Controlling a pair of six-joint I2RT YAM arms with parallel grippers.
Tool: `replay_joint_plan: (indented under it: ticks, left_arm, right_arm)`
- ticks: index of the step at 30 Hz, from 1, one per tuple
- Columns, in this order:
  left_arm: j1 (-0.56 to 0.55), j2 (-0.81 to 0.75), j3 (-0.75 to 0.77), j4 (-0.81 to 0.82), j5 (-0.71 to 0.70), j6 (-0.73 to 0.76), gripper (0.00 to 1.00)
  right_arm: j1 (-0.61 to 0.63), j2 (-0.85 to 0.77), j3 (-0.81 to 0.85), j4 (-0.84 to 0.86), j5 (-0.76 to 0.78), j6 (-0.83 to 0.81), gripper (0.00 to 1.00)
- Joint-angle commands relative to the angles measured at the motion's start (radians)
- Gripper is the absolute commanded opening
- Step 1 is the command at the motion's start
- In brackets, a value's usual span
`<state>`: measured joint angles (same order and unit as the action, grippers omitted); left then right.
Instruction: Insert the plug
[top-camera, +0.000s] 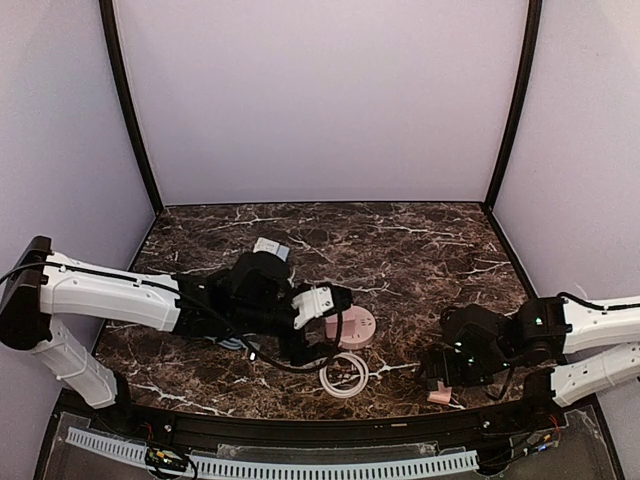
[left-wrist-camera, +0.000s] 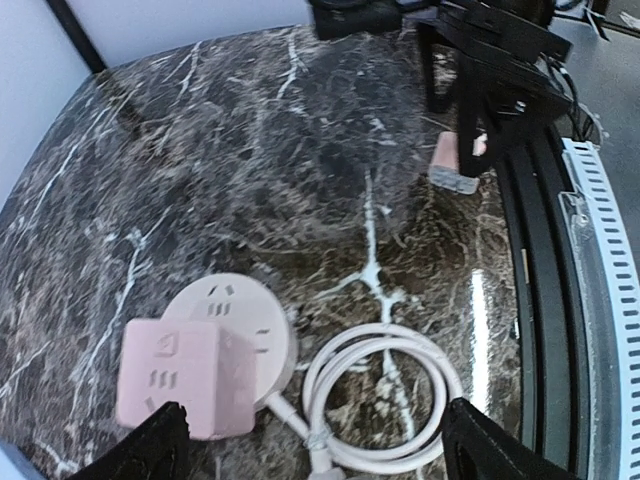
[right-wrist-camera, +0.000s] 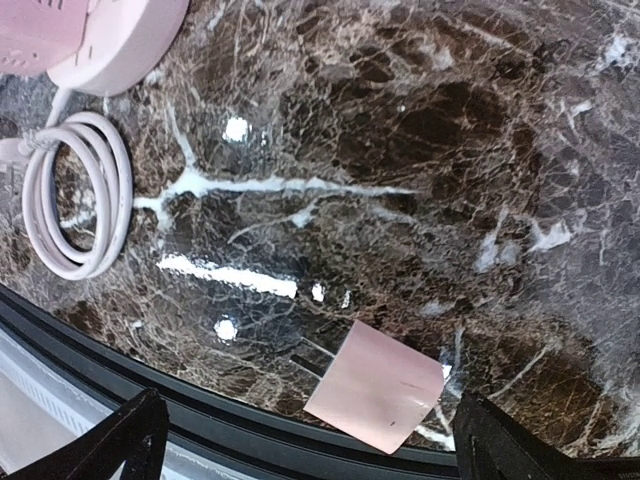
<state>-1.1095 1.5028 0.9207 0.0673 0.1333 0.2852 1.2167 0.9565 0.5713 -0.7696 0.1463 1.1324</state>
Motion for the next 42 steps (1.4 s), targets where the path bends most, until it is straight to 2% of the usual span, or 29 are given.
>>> replay_joint_plan:
  ticks: [1, 4, 11, 15, 20, 28, 33, 42]
  left_arm:
    - [-0.056, 0.100, 0.073, 0.047, 0.097, 0.066, 0.86]
    - [-0.077, 0.199, 0.129, 0.091, 0.170, 0.084, 0.85]
    - [-0.143, 0.449, 0.351, 0.132, 0.210, 0.124, 0.80]
    - [-0.165, 0.560, 0.452, 0.147, 0.252, 0.125, 0.78]
    - [-0.188, 0.680, 0.559, 0.134, 0.304, 0.143, 0.75]
    - [-0.212, 0.849, 0.751, 0.060, 0.311, 0.161, 0.66]
    - [-0.216, 0.906, 0.831, 0.022, 0.300, 0.171, 0.58]
    - [-0.217, 0.906, 0.839, -0.059, 0.276, 0.208, 0.50]
  right_arm:
    - [0.006, -0.076, 0.027, -0.019, 0.174, 0.078, 0.99]
    - [0.006, -0.107, 0.035, -0.020, 0.252, 0.093, 0.99]
    - [0.005, -0.199, 0.064, -0.059, 0.421, 0.115, 0.99]
    - [0.006, -0.312, 0.058, -0.066, 0.485, 0.131, 0.99]
    - [0.006, -0.451, 0.037, -0.040, 0.524, 0.073, 0.99]
    - [0.005, -0.435, 0.073, -0.084, 0.571, 0.044, 0.99]
    - [0.005, -0.415, 0.083, -0.084, 0.576, 0.026, 0.99]
    - [0.004, -0.404, 0.085, -0.080, 0.576, 0.029, 0.99]
